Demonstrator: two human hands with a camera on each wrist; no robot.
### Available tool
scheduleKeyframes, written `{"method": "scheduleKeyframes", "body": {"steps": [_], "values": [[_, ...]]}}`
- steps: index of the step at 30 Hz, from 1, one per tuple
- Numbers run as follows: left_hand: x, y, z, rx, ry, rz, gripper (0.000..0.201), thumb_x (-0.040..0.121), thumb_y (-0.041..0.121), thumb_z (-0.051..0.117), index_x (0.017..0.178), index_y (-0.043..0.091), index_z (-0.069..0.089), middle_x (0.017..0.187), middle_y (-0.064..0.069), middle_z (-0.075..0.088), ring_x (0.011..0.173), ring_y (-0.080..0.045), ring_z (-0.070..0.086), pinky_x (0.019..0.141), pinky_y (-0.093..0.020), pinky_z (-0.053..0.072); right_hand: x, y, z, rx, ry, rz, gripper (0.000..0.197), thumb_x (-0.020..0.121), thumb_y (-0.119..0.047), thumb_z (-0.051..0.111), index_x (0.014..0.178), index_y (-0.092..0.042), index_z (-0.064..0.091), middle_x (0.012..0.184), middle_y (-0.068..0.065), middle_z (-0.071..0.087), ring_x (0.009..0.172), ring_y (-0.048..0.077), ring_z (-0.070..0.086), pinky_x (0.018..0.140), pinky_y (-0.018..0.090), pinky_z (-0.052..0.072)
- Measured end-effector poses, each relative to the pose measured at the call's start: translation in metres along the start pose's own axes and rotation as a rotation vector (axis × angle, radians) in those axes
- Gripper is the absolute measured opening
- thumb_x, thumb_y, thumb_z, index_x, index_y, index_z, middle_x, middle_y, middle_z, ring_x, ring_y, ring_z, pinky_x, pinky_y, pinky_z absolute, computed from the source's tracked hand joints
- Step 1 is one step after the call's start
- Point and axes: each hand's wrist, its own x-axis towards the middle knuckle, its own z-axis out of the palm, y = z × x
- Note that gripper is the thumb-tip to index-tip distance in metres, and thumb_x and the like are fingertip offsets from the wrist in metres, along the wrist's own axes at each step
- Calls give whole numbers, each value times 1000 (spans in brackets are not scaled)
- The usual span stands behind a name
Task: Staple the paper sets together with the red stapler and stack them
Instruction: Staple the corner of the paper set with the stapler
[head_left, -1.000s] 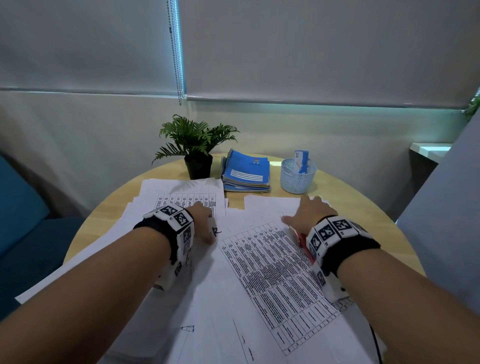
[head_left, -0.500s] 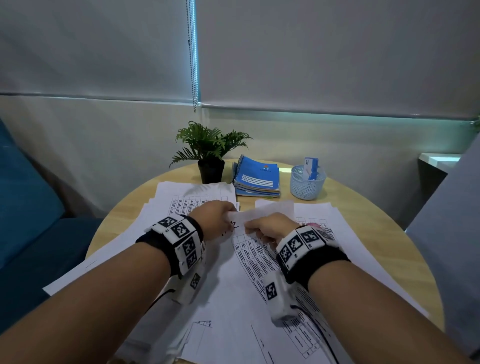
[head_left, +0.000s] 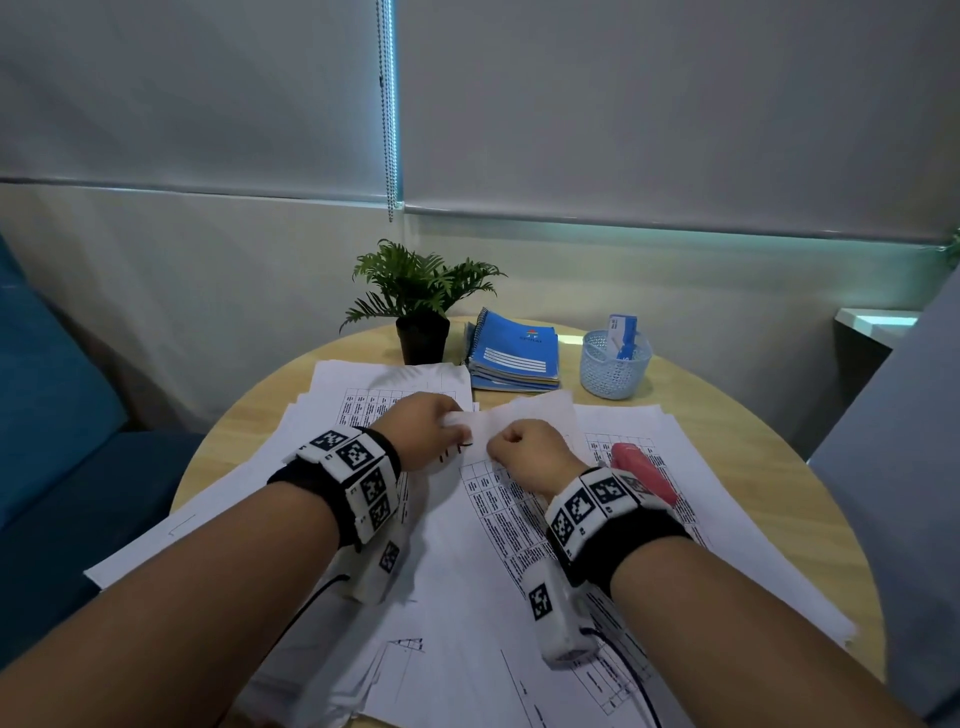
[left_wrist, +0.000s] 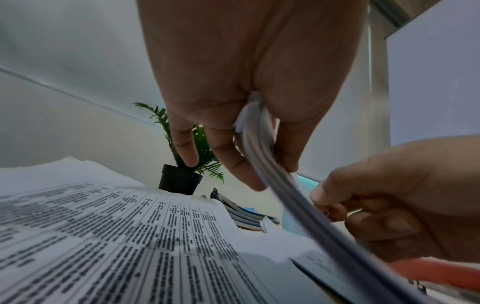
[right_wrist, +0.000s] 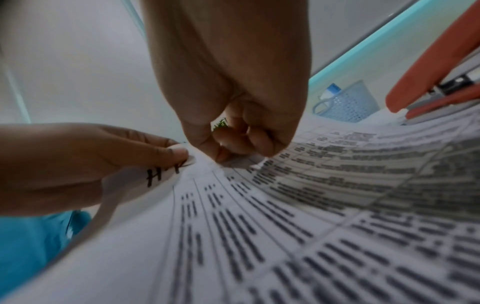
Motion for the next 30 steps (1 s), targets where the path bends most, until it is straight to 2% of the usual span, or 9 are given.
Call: {"method": "scheduleKeyframes", "body": {"steps": [3, 8, 13, 17, 19, 23, 26, 28, 30], "values": [[3, 2, -3, -25, 9, -23, 16, 89, 27, 59, 83, 13, 56, 81, -4, 57, 78, -18, 53, 56, -20, 37, 0, -2, 0, -95, 26, -85, 8, 90, -16, 52, 87, -11, 56, 80, 0, 56, 78, 17, 52, 70, 27, 43], [4, 2, -5, -21, -25, -35, 19, 89, 26, 58, 77, 12, 55, 75, -2, 56, 74, -17, 52, 53, -18, 36, 3, -2, 1, -241, 13, -147, 17, 94, -17, 49, 95, -7, 63, 93, 7, 63, 83, 19, 56, 71, 26, 44], [2, 3, -2, -45, 5, -12, 12, 88, 24, 59, 84, 13, 58, 82, -5, 58, 77, -18, 53, 56, -17, 36, 8, -6, -5, -223, 45, -149, 13, 85, -7, 61, 80, -3, 72, 87, 10, 70, 64, 18, 63, 65, 29, 56], [1, 1, -2, -42, 4, -1, 16, 88, 24, 59, 76, 15, 55, 77, -4, 56, 76, -19, 52, 57, -20, 36, 9, -9, -2, -194, 36, -134, 7, 80, -2, 61, 81, -1, 69, 86, 12, 69, 59, 21, 65, 63, 31, 58], [2, 0, -1, -51, 13, -2, 16, 88, 24, 59, 77, 13, 56, 78, -5, 58, 77, -20, 53, 59, -25, 37, 10, -9, 2, -186, 40, -133, 3, 77, -3, 63, 79, -3, 66, 87, 12, 67, 62, 24, 67, 63, 34, 59], [3, -2, 0, -53, 45, -20, 17, 88, 25, 59, 93, 9, 64, 87, -5, 60, 82, -18, 53, 69, -24, 37, 13, -11, 4, -171, 62, -151, 8, 78, -8, 63, 72, -11, 59, 82, 9, 64, 71, 27, 66, 67, 36, 58], [5, -6, 1, 1, -2, -45, 16, 88, 26, 58, 85, 11, 63, 85, -5, 61, 82, -19, 54, 69, -26, 40, 13, -15, -1, -96, 160, -213, 8, 83, -7, 58, 75, -9, 57, 68, 2, 54, 68, 29, 63, 63, 37, 55], [9, -9, 1, 34, -7, -61, 15, 89, 28, 58, 80, 16, 58, 85, -3, 60, 86, -21, 56, 72, -27, 41, 14, -19, -12, -28, 227, -219, 6, 86, -6, 56, 81, -6, 59, 66, 0, 55, 61, 24, 63, 58, 34, 54], [10, -13, -1, 74, -44, -100, 17, 89, 27, 57, 102, 16, 59, 101, -4, 62, 94, -21, 57, 77, -27, 44, 13, -22, -27, 25, 248, -190, 5, 87, -7, 56, 84, -6, 60, 67, 1, 58, 51, 13, 62, 51, 23, 52]]}}
